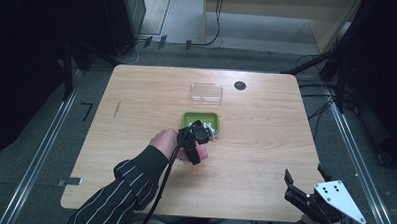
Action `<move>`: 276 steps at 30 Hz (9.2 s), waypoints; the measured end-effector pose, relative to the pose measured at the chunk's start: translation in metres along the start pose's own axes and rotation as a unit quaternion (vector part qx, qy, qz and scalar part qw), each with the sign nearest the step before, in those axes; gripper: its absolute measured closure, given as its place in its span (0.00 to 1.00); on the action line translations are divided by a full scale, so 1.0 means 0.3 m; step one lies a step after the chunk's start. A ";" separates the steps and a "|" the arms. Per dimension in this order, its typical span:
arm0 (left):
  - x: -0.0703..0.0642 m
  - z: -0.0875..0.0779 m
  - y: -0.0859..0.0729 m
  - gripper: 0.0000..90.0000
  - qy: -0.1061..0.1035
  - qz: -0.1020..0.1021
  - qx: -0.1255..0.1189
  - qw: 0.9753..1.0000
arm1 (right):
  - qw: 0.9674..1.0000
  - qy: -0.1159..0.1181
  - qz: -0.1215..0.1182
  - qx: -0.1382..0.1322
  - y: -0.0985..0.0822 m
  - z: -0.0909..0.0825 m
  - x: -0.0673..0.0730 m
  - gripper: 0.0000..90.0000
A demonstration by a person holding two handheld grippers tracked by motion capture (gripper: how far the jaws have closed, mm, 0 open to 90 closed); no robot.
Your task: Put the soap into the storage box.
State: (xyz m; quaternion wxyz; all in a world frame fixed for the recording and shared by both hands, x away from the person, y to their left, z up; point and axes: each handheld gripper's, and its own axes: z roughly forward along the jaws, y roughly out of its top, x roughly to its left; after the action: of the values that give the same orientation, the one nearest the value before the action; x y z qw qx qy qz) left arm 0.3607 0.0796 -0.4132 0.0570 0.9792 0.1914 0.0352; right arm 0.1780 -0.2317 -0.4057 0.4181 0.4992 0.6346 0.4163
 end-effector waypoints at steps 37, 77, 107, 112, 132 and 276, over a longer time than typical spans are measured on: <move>0.081 -0.043 0.042 0.43 0.009 0.023 -0.015 1.000 | 1.000 -0.002 -0.002 0.001 -0.001 -0.002 -0.002 0.15; 0.216 -0.038 0.073 0.43 0.025 0.060 -0.026 0.998 | 1.000 -0.002 -0.008 0.013 -0.007 -0.012 -0.007 0.15; 0.275 -0.008 0.129 0.43 0.034 0.088 -0.026 0.995 | 0.999 -0.025 -0.006 0.021 -0.025 -0.056 -0.028 0.15; 0.295 0.003 0.137 0.43 0.029 0.095 -0.023 0.995 | 0.999 -0.031 -0.005 0.024 -0.029 -0.068 -0.032 0.15; 0.337 0.066 0.171 0.43 0.029 0.098 -0.010 0.995 | 0.998 -0.053 0.001 0.028 -0.045 -0.107 -0.049 0.15; 0.007 0.014 -0.476 0.01 0.044 -0.213 -0.010 0.976 | 1.000 0.012 -0.017 0.003 0.007 0.011 0.014 0.15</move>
State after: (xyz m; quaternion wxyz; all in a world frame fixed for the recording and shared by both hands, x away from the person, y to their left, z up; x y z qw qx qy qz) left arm 0.3100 0.2113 -0.4350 0.0641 0.9128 0.3978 0.0668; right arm 0.1810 -0.2268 -0.4053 0.4162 0.4844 0.6491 0.4133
